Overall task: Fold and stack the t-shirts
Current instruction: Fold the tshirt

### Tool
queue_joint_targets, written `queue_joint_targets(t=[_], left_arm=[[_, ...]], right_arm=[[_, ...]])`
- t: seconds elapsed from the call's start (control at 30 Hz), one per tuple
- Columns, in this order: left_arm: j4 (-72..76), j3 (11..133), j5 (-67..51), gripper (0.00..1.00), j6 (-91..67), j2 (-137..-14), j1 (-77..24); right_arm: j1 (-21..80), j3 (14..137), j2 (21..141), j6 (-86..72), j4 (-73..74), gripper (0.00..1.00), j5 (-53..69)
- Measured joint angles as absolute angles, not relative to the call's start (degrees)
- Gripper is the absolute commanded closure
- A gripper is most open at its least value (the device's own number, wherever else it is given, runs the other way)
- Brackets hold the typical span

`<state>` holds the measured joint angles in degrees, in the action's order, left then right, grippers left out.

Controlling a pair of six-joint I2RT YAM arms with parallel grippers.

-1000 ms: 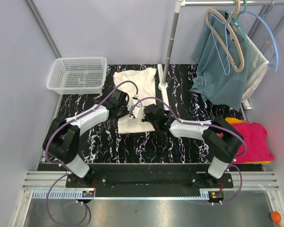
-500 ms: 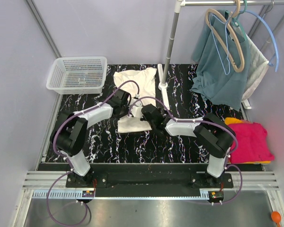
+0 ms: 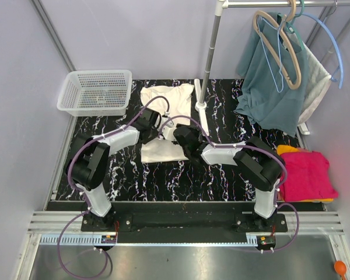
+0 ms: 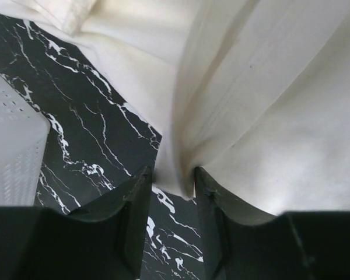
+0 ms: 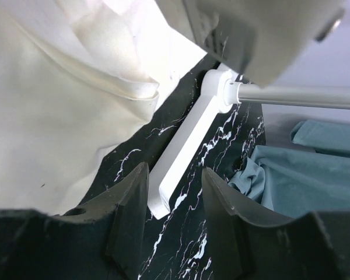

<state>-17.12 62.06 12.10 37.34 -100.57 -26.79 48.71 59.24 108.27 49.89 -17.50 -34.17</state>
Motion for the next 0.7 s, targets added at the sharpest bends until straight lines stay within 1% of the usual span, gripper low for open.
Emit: queue_joint_targets(t=[0.1,0.3,0.43,0.47,0.5,0.53,0.57,0.63,0.67,0.7], left_arm=[[-16.3,63.3,12.4,0.54,37.2,-101.4,-26.8],[-13.5,67.4,13.7,0.54,37.0,-105.0,-26.8],[-10.0,67.9,16.3,0.52,37.0,-106.6,-26.8],[-9.0,67.9,17.2,0.50,37.0,-106.8,-26.8],[-8.1,67.9,18.2,0.50,37.0,-106.8,-26.8],[-7.0,67.9,19.0,0.49,37.0,-106.8,-26.7],[-5.9,67.9,19.9,0.48,37.0,-106.8,-26.7],[-4.4,67.9,21.0,0.46,37.0,-106.8,-26.6],[-3.9,67.9,21.5,0.43,37.0,-106.7,-26.5],[-3.8,67.9,21.9,0.39,37.0,-106.5,-26.5]], right_arm=[[48.7,60.0,108.6,50.0,-17.8,0.52,-35.2],[48.7,60.2,108.6,49.2,-17.2,0.51,-36.7],[48.7,59.1,107.9,47.9,-16.1,0.50,-37.1],[48.7,58.8,107.3,47.4,-15.4,0.48,-37.0],[48.7,58.5,106.5,46.7,-14.3,0.45,-37.0],[48.7,58.3,105.7,46.1,-13.3,0.39,-37.0],[48.7,58.1,104.6,45.3,-12.1,0.36,-36.9],[48.7,57.5,101.7,43.6,-9.9,0.32,-36.5],[48.7,57.2,100.1,42.8,-8.8,0.28,-36.2],[48.7,56.9,98.4,42.0,-7.9,0.26,-35.6]])
